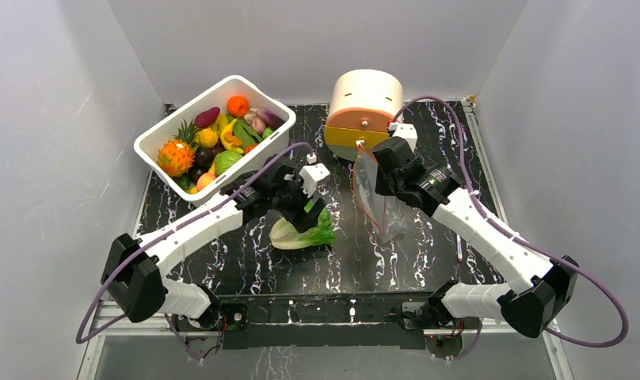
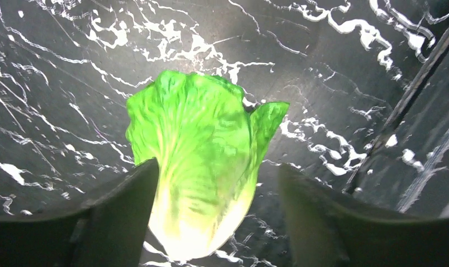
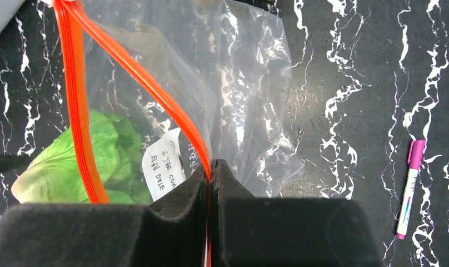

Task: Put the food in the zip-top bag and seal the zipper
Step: Pick up the fake vegetable at the center of the board.

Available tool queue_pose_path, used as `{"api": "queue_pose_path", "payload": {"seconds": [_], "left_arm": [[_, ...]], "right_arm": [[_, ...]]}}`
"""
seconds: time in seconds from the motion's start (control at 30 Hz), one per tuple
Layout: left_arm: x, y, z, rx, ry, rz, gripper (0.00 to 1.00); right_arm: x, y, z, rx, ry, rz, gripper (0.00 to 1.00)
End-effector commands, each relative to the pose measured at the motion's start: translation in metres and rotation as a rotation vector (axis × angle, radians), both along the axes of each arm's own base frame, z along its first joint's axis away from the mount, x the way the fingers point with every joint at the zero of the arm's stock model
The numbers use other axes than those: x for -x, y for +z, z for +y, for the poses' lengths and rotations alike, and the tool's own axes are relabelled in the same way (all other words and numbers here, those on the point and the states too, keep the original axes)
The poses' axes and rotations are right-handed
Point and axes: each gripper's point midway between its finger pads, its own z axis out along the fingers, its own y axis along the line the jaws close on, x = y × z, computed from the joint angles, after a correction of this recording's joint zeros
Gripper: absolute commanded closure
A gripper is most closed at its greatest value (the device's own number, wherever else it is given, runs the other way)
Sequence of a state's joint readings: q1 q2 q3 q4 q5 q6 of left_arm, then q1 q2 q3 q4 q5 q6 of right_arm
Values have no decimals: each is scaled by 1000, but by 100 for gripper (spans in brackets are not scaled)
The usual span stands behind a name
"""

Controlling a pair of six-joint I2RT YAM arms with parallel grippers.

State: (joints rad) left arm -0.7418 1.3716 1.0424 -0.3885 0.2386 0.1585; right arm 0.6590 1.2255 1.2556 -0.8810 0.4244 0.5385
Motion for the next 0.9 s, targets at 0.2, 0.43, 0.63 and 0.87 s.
{"api": "queue_pose_path", "payload": {"seconds": [0.2, 0.43, 0.63, 0.87], "left_arm": [[11, -26, 8, -115, -68, 88, 2], [1, -46, 2, -153, -104, 90, 2], [0, -93, 21, -314, -49, 139, 9], [-2, -73, 18, -287, 6, 105, 36]], "right_arm": [[-2, 15, 5, -59, 8, -48, 100], [-3, 16, 1, -42, 2, -56, 100], [-4, 19, -14, 11, -45, -82, 100], [-2, 11, -10, -12, -30, -72, 100]]}}
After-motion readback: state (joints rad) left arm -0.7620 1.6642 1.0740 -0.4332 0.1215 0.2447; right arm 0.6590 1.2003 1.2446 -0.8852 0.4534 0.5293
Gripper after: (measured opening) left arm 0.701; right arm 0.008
